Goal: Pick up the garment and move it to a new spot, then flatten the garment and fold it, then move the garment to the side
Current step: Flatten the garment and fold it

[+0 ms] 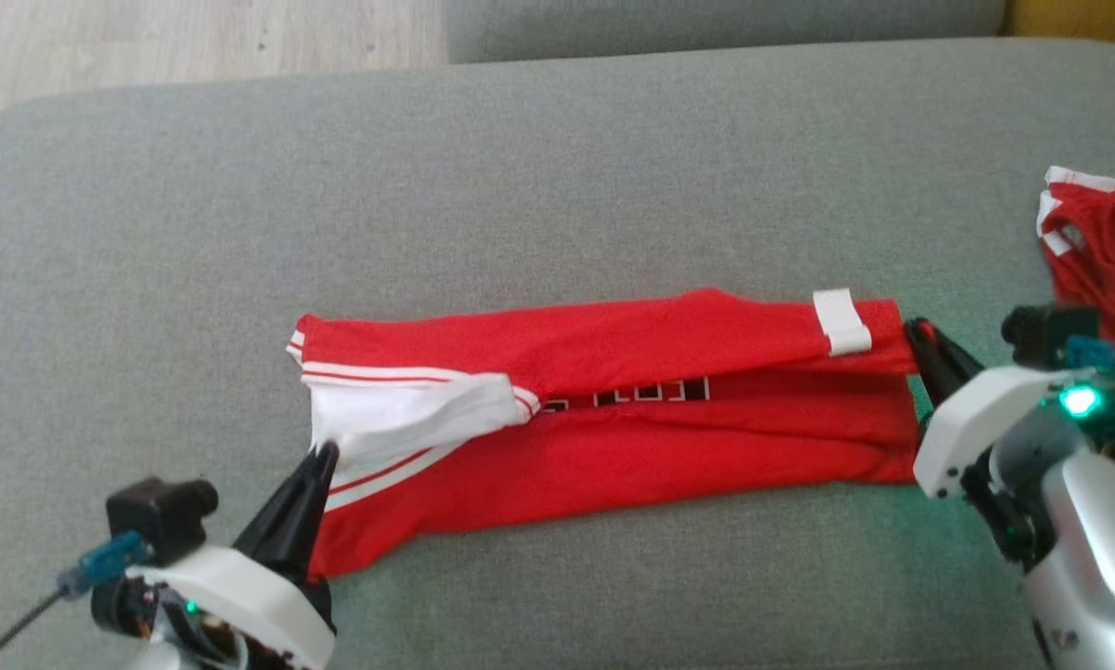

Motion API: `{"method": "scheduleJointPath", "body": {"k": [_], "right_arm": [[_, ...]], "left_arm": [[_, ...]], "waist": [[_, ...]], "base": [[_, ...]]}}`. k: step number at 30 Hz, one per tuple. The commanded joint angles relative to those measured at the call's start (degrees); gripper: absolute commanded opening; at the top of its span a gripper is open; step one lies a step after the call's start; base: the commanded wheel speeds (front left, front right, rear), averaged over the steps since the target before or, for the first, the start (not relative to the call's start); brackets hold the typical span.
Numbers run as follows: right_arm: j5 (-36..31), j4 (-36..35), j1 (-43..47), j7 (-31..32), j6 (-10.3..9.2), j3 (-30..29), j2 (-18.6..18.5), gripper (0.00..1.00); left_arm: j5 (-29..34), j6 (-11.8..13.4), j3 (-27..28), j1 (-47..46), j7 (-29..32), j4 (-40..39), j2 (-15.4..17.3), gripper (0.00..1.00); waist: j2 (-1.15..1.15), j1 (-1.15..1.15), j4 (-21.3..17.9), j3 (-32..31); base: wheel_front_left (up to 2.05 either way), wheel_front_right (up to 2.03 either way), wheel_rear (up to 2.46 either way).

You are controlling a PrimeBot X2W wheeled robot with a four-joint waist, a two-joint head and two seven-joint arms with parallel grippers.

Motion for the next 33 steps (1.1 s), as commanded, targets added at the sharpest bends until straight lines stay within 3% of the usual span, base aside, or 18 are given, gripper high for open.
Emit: {"method": "scheduleJointPath", "body": {"k": [1, 2, 9, 12, 21, 26, 33], "right_arm": [[-0.7, -2.2, 0.4, -1.1, 0.37, -0.6, 0.2, 1.0], [-1.0, -2.3, 1.1, -1.5, 0.37, -1.3, 0.7, 1.0], [-2.2, -4.4, 5.9, -3.0, 0.37, -6.4, 2.9, 1.0], [-2.7, -7.2, 9.0, -3.0, 0.37, -10.0, 4.6, 1.0], [-4.2, -10.1, 11.5, 3.5, 0.37, -13.7, 6.3, 1.0], [-4.5, -6.1, 8.8, 6.0, 0.37, -15.1, 6.6, 1.0], [-7.2, 2.8, 5.3, 5.7, 0.37, -17.0, 6.7, 1.0]], "left_arm": [[0.8, -0.1, 2.0, -1.5, -1.1, -0.4, 0.9, 0.77], [1.2, 0.1, 1.8, -1.3, -1.6, 0.4, 0.7, 1.0], [3.1, 2.6, 2.5, 0.5, -6.1, 2.8, -0.6, 1.0], [4.3, 5.5, 4.2, 1.7, -10.2, 2.9, -1.8, 1.0], [7.3, 10.9, 5.0, 2.4, -14.8, 3.0, -4.7, 1.0], [7.1, 12.8, 6.1, 3.4, -15.8, 2.1, -5.5, 1.0], [7.0, 13.4, 6.8, 4.4, -16.0, 1.6, -4.8, 1.0]], "waist": [[0.0, 0.0, -0.1, -0.7], [0.0, 0.0, -0.1, -1.1], [0.0, 0.0, 0.1, -3.4], [0.0, 0.0, 0.5, -5.1], [0.0, 0.0, 2.8, -7.7], [0.0, 0.0, 5.1, -7.5], [0.0, 0.0, 8.8, -6.9]], "base": [[0.0, 0.0, 0.0], [0.0, 0.0, 0.0], [0.0, 0.0, 0.0], [0.0, 0.0, 0.0], [0.0, 0.0, 0.0], [0.0, 0.0, 0.0], [0.0, 0.0, 0.0]]}}
